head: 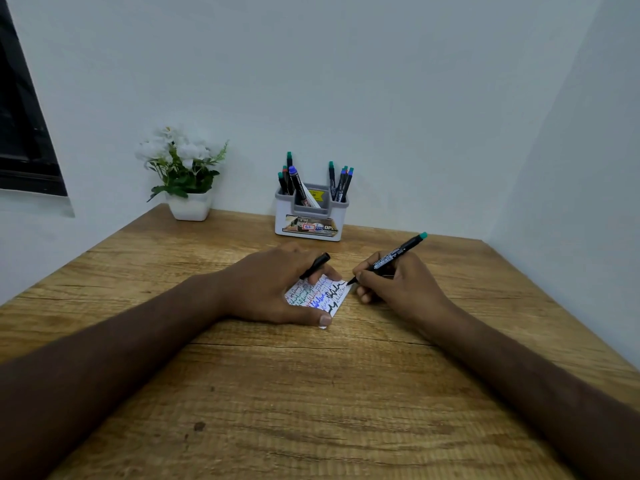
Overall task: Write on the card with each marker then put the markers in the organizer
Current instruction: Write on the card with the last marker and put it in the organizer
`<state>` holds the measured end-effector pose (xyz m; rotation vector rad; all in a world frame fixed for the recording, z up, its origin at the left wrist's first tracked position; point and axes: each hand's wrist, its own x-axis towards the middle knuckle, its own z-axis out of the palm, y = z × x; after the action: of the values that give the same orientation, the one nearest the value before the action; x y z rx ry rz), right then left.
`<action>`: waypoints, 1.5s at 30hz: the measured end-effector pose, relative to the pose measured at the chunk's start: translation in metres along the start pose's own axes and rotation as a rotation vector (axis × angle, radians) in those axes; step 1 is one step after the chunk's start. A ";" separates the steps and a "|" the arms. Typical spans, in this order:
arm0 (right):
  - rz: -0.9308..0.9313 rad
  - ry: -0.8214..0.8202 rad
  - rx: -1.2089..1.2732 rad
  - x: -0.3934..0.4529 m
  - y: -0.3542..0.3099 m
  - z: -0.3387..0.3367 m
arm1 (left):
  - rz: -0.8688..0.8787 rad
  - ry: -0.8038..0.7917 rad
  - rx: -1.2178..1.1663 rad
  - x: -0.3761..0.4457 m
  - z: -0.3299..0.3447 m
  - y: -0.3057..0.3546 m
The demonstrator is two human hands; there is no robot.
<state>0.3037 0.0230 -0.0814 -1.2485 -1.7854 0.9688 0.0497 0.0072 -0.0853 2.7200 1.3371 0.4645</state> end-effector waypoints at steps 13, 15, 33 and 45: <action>-0.083 0.213 0.367 -0.002 -0.004 -0.015 | -0.013 0.002 -0.117 -0.003 -0.003 0.000; -0.088 0.124 0.505 -0.007 -0.007 -0.015 | -0.028 -0.002 -0.105 -0.003 -0.002 0.000; -0.322 0.032 0.268 -0.011 -0.007 -0.002 | 0.004 0.004 0.036 0.003 0.001 0.004; -0.310 -0.005 0.005 -0.013 -0.002 0.004 | -0.027 -0.027 0.241 0.000 0.001 0.012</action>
<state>0.3027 0.0097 -0.0827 -0.9300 -1.9084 0.7981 0.0587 -0.0001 -0.0842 2.8802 1.5114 0.2797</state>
